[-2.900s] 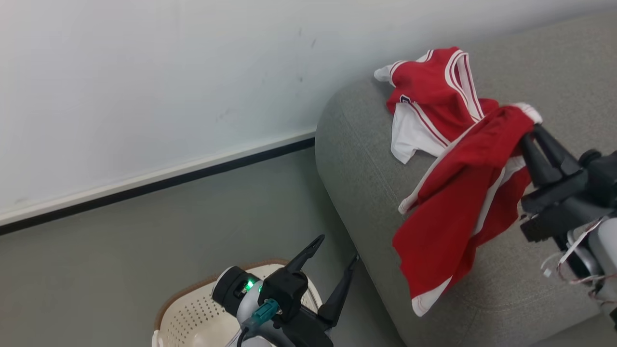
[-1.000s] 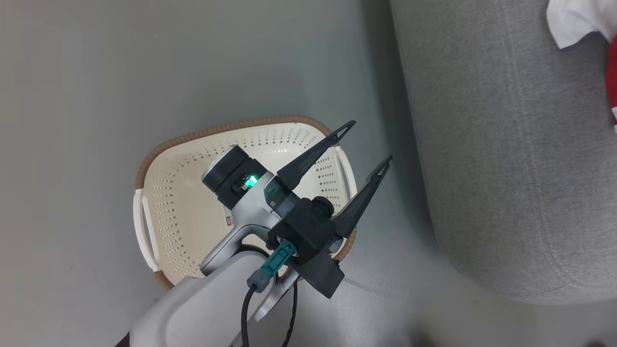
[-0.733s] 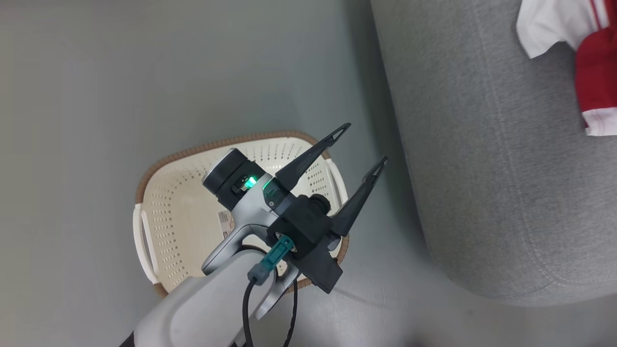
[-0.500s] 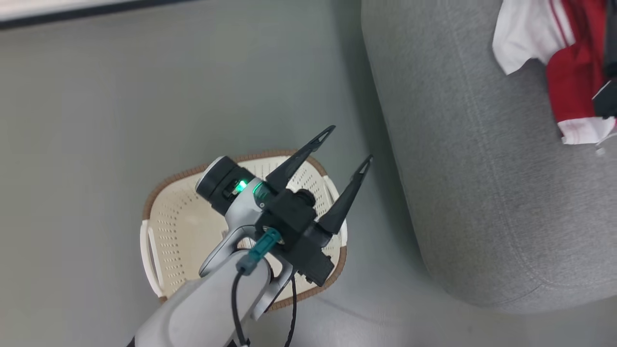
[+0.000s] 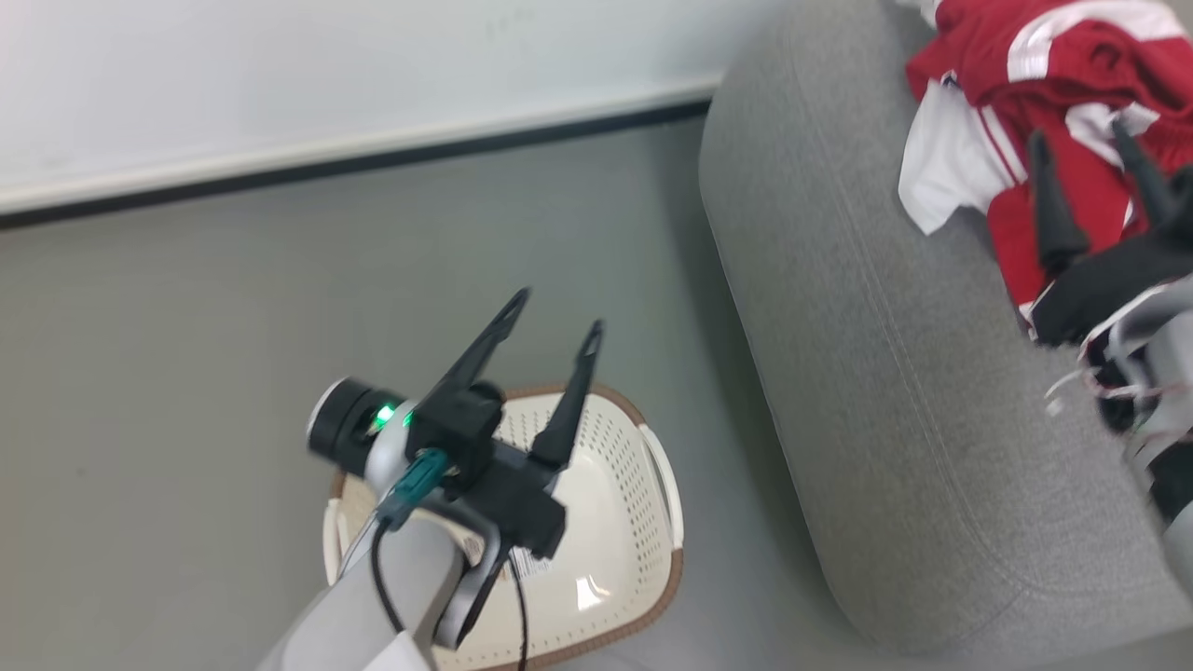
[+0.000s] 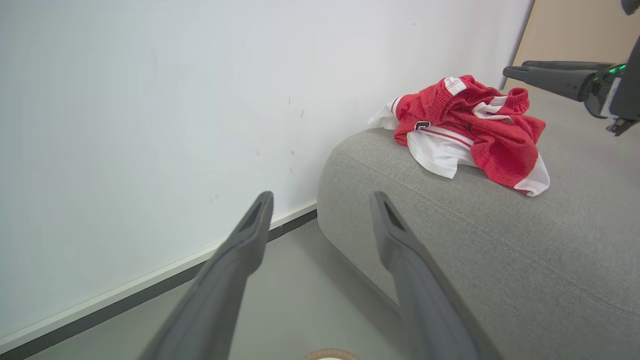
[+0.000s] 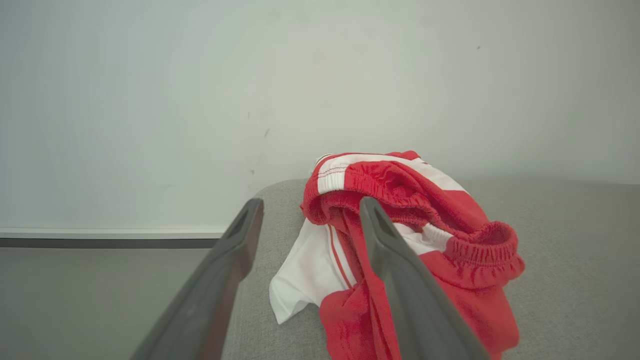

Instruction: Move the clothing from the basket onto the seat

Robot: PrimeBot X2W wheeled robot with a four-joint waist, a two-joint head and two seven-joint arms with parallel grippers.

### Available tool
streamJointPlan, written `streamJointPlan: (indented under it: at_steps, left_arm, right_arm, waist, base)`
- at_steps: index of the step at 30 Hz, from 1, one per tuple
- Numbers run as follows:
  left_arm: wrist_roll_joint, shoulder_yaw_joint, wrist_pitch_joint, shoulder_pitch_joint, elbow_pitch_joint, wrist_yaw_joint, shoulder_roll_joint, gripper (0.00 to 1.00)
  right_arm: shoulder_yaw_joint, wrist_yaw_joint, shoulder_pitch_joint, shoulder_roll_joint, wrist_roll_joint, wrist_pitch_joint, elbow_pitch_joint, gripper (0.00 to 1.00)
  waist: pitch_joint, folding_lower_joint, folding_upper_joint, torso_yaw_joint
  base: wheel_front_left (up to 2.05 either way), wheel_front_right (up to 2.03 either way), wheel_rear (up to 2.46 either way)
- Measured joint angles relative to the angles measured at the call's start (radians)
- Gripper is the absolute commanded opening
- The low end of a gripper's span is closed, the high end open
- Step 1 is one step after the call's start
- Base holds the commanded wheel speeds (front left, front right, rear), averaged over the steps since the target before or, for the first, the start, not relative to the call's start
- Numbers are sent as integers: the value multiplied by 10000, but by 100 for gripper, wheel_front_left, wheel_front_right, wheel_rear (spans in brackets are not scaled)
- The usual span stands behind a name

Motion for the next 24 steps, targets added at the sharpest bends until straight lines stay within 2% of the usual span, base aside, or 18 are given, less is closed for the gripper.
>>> streamJointPlan:
  at_steps: [5,10,17,24]
  left_arm:
    - [-359,642,-67,939,240,173,347,100]
    - [-617,1204,-81,1887,236,267,648,100]
    - [-767,1964,-134,3241,-56,355,1062,100]
    - [-1003,2690,-134,4179,-426,433,1149,100]
  right_arm:
    - [-65,-36,1381,410,100,0,-890,100]
    - [-148,-301,2658,708,142,0,-1952,100]
    - [-309,-851,4465,1170,194,0,-3618,100]
    - [-522,-1469,5914,1434,174,-2,-5045,100]
  waist:
    - [-855,0,0,290]
    - [-1510,0,-1,626]
    - [-2278,0,0,1164]
    - [-2782,0,0,1585]
  base:
    - [0,0,0]
    - [0,0,0]
    - [0,0,0]
    - [0,0,0]
